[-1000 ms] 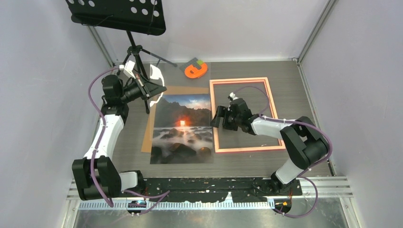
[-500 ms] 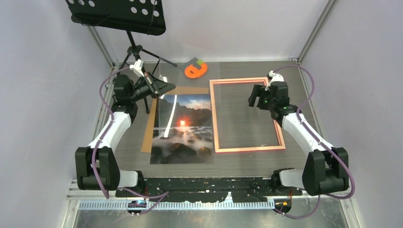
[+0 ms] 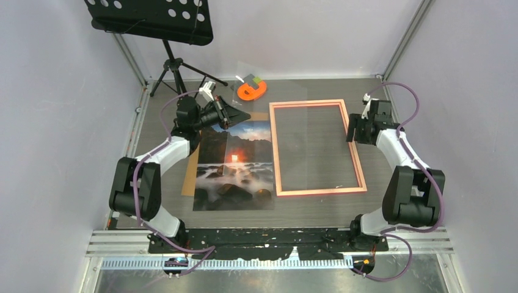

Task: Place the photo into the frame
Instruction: Move the photo frame to the center of the board, then adjust the photo frame at the center of the board.

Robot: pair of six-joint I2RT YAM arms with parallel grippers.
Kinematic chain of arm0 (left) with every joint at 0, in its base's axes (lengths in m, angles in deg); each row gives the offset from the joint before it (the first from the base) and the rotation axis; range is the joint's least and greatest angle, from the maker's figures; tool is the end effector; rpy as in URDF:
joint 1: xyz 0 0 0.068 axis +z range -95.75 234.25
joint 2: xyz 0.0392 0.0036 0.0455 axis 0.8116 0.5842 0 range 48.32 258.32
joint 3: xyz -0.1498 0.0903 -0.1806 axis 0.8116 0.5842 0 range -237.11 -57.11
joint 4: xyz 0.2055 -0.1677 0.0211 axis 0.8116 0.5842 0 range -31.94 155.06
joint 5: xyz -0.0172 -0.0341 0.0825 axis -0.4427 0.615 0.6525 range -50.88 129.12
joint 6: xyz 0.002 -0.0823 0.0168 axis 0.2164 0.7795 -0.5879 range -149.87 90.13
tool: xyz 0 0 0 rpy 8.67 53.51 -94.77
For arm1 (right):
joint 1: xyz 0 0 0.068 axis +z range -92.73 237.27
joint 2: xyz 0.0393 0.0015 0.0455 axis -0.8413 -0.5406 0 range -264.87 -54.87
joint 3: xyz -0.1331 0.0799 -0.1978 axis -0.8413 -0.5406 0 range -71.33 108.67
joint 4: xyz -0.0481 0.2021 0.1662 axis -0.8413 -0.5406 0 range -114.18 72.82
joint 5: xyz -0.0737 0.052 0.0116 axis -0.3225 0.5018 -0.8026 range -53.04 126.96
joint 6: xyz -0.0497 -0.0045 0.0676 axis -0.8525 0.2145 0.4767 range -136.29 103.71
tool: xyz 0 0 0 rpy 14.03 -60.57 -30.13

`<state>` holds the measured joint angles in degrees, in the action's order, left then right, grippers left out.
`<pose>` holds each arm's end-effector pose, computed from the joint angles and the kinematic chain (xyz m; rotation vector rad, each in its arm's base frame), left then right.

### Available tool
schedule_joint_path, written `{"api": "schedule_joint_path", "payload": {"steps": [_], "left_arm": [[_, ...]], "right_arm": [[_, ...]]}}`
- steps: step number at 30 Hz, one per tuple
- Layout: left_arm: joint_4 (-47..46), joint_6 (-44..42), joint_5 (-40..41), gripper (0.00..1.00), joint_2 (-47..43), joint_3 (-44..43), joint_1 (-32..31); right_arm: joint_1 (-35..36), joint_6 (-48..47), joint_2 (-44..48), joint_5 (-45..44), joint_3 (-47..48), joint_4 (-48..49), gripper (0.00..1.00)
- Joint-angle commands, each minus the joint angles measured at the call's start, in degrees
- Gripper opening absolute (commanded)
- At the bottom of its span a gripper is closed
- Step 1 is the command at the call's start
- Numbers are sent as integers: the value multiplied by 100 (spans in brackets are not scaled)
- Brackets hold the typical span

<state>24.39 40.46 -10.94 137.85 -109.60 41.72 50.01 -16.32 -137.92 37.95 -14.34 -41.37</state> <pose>0.3535 -0.1364 0.2455 -0.1744 1.9411 -1.7372 0.3335 -0.0412 0.1843 0.1469 2.4436 -0.0352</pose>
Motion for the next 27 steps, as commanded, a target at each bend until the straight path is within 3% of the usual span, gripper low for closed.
{"api": "schedule_joint_path", "payload": {"steps": [1, 15, 27], "left_arm": [[-810, 244, 134, 0, 92, -324, -135], [-962, 499, 436, 0, 576, -648, -449], [-1306, 1043, 550, 0, 1270, -1039, -680]], "right_arm": [[-164, -460, -404, 90, 399, -224, 71], [-309, -651, -1652, 122, 717, -105, 58], [-565, -170, -1735, 427, 637, -285, 16]]}}
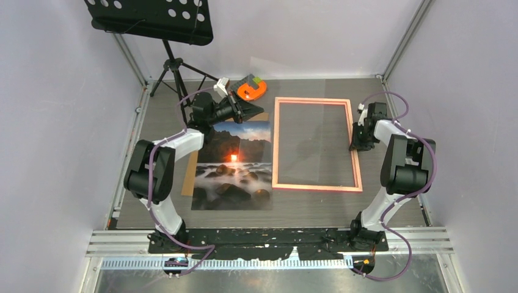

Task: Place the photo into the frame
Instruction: Adjust the photo frame at the center of the board.

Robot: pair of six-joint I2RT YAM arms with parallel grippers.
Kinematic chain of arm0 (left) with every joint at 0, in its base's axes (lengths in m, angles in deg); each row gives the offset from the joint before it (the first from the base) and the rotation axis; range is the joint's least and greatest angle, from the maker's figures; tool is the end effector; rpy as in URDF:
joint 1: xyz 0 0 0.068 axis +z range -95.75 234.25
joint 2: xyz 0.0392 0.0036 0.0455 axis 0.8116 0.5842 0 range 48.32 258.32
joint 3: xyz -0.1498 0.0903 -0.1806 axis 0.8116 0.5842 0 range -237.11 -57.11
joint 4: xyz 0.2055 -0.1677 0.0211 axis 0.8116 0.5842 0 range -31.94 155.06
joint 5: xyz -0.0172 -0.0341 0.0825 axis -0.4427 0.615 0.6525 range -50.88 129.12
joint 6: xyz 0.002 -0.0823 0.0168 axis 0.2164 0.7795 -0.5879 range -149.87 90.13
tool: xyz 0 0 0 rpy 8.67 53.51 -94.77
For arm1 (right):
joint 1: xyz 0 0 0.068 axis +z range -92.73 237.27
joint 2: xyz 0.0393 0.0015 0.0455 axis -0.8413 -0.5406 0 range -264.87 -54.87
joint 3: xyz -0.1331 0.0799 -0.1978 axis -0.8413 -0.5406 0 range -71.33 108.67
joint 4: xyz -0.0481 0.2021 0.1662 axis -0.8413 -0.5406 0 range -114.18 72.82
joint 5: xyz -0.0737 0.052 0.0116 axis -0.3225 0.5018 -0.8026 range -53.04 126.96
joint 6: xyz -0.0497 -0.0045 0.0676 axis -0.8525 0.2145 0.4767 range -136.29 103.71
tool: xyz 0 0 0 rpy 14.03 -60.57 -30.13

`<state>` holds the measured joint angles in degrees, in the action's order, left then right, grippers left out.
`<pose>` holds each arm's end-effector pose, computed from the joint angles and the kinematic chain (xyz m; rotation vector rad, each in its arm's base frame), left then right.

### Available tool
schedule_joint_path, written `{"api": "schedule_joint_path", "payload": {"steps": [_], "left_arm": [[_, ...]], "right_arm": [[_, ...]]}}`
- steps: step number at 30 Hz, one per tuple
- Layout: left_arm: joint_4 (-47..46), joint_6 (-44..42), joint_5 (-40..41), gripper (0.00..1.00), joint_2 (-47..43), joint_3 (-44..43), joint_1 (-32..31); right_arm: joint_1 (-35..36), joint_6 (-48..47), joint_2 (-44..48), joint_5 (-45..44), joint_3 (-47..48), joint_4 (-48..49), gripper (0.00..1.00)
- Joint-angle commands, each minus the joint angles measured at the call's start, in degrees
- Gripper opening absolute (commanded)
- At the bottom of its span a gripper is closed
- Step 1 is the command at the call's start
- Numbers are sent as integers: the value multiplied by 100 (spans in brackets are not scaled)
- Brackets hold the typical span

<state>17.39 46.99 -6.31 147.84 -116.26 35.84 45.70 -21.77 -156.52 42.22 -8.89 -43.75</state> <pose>0.3771 -0.1808 0.2364 -0.2154 1.9203 -1.8252 0.3549 -0.0658 0.1046 0.1175 2.7077 0.0369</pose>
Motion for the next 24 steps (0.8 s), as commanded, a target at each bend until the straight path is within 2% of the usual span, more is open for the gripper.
{"api": "schedule_joint_path", "payload": {"steps": [1, 5, 14, 16, 18, 20, 22, 24], "left_arm": [[-624, 439, 95, 0, 356, -444, -125], [-704, 549, 146, 0, 671, -669, -265], [-970, 1218, 196, 0, 1674, -1335, -660], [-1009, 1271, 242, 0, 1814, -1445, -752], [-1006, 1282, 302, 0, 1937, -1542, -851], [-960, 1292, 320, 0, 2064, -1648, -933], [-855, 1279, 363, 0, 2167, -1780, -993], [-741, 1220, 384, 0, 2237, -1898, -1049]], "right_arm": [[-144, 454, 171, 2, 67, -66, 14], [-159, 483, 274, 3, -91, -108, 9], [-157, 463, 555, 319, -529, -9, 11], [-159, 486, 736, 385, -564, -14, 17], [-170, 515, 836, 425, -561, -36, 28], [-193, 537, 887, 468, -512, -96, 46], [-245, 544, 949, 487, -471, -131, 56], [-335, 547, 1037, 530, -481, -148, 62]]}}
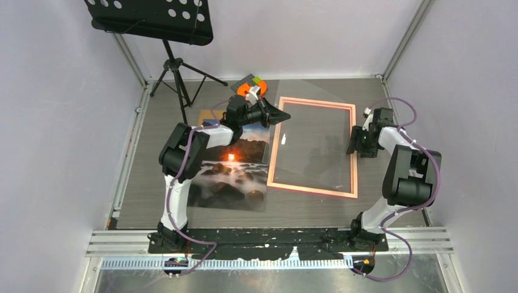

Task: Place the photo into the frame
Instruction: Adjust the photo frame at the center of the board, then place the photo frame item in the photo frame.

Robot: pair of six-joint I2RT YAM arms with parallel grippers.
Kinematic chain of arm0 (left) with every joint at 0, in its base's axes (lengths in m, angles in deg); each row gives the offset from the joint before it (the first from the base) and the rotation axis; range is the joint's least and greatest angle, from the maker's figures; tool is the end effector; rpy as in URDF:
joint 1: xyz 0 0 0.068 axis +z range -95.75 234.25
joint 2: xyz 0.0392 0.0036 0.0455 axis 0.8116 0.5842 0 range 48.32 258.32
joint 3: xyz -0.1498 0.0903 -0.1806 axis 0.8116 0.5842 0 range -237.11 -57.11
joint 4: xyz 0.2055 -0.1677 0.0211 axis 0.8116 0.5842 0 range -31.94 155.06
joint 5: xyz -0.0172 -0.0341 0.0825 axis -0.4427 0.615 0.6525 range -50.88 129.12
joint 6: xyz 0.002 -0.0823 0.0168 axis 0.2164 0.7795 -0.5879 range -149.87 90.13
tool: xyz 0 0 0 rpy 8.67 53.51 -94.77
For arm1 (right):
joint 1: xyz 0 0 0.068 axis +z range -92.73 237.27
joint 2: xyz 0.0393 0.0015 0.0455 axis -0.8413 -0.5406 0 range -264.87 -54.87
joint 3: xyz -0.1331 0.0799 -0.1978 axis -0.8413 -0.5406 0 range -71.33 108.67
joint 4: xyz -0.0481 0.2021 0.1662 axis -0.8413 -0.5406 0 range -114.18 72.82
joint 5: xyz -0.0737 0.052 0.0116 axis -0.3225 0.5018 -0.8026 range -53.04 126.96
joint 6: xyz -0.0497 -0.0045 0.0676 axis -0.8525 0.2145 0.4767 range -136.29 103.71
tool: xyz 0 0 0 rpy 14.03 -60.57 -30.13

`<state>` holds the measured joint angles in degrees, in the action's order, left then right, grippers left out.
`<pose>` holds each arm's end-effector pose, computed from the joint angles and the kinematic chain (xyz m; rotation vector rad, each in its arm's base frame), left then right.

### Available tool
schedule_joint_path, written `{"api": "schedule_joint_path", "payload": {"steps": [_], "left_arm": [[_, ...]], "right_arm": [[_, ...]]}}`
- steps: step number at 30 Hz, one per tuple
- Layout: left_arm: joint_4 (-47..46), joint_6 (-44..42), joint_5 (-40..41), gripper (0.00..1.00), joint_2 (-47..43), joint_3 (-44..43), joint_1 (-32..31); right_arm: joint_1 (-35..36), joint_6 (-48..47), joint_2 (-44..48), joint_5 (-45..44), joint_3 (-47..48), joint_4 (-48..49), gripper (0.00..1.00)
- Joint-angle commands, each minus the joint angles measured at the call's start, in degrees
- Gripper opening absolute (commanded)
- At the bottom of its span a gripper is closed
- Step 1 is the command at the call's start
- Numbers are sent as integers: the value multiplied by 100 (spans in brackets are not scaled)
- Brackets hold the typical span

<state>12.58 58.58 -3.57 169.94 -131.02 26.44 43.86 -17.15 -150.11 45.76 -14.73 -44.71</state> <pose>0.4077 -0.2715 0.1698 -0.3541 2.0679 -2.0092 0.3276 -0.0665 0.1110 0.2524 2.6960 0.1357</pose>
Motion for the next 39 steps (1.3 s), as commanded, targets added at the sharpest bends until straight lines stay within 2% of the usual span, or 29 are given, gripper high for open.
{"api": "schedule_joint_path", "payload": {"steps": [1, 6, 18, 39], "left_arm": [[-182, 33, 130, 0, 57, -466, -137], [-146, 76, 315, 0, 215, -580, -286], [-223, 57, 645, 0, 688, -1079, -547], [-570, -142, 893, 0, 872, -863, -716]], "right_arm": [[-234, 84, 425, 198, 83, -51, 64], [-551, 238, 663, 409, 20, -85, 67], [-1458, 184, 1079, 831, -5, -255, 65], [-1704, 203, 1513, 1168, -541, 20, 62]]}}
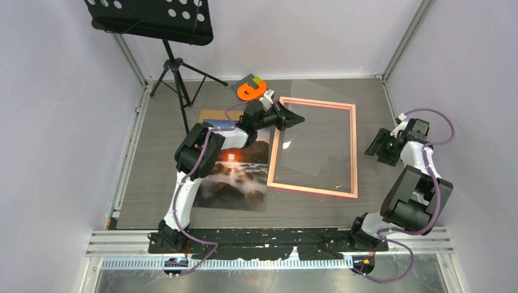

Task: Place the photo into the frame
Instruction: Place the photo frame item in the photo frame.

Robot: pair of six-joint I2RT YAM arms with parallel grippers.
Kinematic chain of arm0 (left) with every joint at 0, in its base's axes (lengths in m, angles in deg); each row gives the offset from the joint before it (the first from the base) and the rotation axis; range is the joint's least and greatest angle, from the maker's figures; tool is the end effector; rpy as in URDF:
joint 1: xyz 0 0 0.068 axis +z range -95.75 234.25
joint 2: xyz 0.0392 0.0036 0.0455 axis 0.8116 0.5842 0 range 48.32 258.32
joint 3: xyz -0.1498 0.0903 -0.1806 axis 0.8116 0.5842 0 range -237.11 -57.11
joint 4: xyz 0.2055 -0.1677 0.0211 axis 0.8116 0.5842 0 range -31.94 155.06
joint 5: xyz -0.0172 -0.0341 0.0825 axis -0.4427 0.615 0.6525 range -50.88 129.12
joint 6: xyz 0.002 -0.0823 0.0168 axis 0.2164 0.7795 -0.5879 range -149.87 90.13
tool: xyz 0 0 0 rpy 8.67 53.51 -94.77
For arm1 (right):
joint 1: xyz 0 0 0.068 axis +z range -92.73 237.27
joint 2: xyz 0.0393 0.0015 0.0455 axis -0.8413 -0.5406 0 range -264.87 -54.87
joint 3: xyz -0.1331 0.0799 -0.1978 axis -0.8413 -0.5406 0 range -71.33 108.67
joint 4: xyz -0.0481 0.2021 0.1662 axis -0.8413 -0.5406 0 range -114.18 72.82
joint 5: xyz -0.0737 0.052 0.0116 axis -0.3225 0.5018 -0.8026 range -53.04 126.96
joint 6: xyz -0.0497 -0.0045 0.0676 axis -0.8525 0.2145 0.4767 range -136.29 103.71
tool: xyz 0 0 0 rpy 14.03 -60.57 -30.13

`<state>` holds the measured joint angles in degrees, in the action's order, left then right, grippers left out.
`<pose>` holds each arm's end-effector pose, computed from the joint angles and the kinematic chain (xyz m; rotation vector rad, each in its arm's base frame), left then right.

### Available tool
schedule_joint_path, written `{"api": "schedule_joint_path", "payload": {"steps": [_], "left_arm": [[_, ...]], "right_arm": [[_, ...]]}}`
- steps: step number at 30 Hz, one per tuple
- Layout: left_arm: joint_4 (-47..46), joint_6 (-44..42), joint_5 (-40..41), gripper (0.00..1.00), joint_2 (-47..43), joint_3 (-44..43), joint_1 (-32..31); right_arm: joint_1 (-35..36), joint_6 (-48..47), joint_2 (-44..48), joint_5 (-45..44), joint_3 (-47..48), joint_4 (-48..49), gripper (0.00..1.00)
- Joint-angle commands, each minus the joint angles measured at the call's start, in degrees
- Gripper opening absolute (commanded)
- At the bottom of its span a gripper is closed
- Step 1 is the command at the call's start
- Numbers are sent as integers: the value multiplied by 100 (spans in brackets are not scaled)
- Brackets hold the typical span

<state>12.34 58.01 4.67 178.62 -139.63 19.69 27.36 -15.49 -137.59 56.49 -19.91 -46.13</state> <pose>0.4074 -0.3312 0.1482 -0.3617 2.0503 -1.9841 0.2769 -0.1309 0.1504 0.5621 2.4860 0.2541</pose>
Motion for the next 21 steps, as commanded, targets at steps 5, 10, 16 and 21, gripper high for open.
{"api": "schedule_joint_path", "payload": {"steps": [5, 10, 16, 21], "left_arm": [[-571, -119, 61, 0, 37, -12, -36], [-579, -130, 40, 0, 155, -130, -34], [-575, -205, 5, 0, 239, -173, -40], [-553, -320, -1, 0, 250, -133, -36]], "right_arm": [[-52, 49, 247, 132, -40, 166, 62], [-65, 44, 259, 181, -61, 179, 61], [-75, 48, 273, 180, -70, 180, 61], [-71, 47, 264, 198, -76, 180, 61]]}}
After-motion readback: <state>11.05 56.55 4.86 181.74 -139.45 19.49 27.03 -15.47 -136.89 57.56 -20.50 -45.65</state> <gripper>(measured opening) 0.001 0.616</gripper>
